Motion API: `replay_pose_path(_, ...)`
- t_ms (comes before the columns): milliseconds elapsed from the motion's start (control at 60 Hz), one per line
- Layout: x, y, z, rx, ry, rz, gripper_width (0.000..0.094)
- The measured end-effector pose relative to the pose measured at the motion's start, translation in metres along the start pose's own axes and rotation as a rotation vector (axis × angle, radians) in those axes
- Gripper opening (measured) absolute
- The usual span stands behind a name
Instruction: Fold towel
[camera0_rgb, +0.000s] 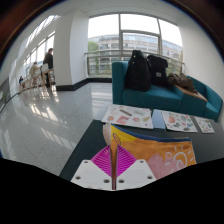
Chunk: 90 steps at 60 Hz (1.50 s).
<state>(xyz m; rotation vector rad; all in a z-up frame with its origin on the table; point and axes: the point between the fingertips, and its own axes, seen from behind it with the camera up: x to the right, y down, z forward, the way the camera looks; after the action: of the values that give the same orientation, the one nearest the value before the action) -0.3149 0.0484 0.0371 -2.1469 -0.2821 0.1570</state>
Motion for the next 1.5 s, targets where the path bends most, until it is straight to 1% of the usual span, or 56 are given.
replay_pose_path(100, 0.034, -0.032, -0.027, 0.067, -0.025, 0.055, 0.0031)
replay_pose_path(133, 0.046, -0.041, -0.042, 0.079, -0.016, 0.066, 0.0031)
replay_pose_path(183, 0.078, -0.044, -0.046, 0.087, 0.008, 0.075, 0.0032)
replay_pose_path(267, 0.135, -0.038, -0.046, 0.082, 0.068, 0.097, 0.0031)
replay_pose_path(367, 0.195, -0.012, -0.039, 0.028, 0.146, 0.138, 0.0031)
replay_pose_path(433, 0.230, 0.014, -0.027, -0.016, 0.195, 0.155, 0.0094)
replay_pose_path(467, 0.245, 0.023, -0.023, -0.028, 0.218, 0.157, 0.0144)
replay_pose_path(483, 0.251, 0.027, -0.021, -0.034, 0.229, 0.155, 0.0189)
replay_pose_path(533, 0.268, 0.043, -0.019, -0.074, 0.255, 0.145, 0.0363)
replay_pose_path(567, 0.277, 0.046, -0.020, -0.079, 0.272, 0.145, 0.0463)
replay_pose_path(650, 0.289, 0.040, -0.031, -0.048, 0.274, 0.151, 0.0649)
replay_pose_path(700, 0.292, 0.027, -0.044, -0.009, 0.268, 0.161, 0.0753)
replay_pose_path(750, 0.292, 0.009, -0.065, 0.025, 0.251, 0.164, 0.0799)
replay_pose_path(883, 0.283, -0.021, -0.129, 0.114, 0.201, 0.186, 0.0821)
replay_pose_path(967, 0.275, -0.024, -0.170, 0.135, 0.178, 0.183, 0.0821)
replay_pose_path(1050, 0.268, -0.015, -0.206, 0.148, 0.174, 0.163, 0.0821)
replay_pose_path(1133, 0.261, 0.005, -0.238, 0.152, 0.175, 0.144, 0.0822)
replay_pose_path(1300, 0.253, 0.042, -0.285, 0.138, 0.182, 0.106, 0.0821)
replay_pose_path(1367, 0.253, 0.048, -0.299, 0.142, 0.177, 0.106, 0.0827)
replay_pose_path(1500, 0.255, 0.051, -0.325, 0.167, 0.199, 0.094, 0.0829)
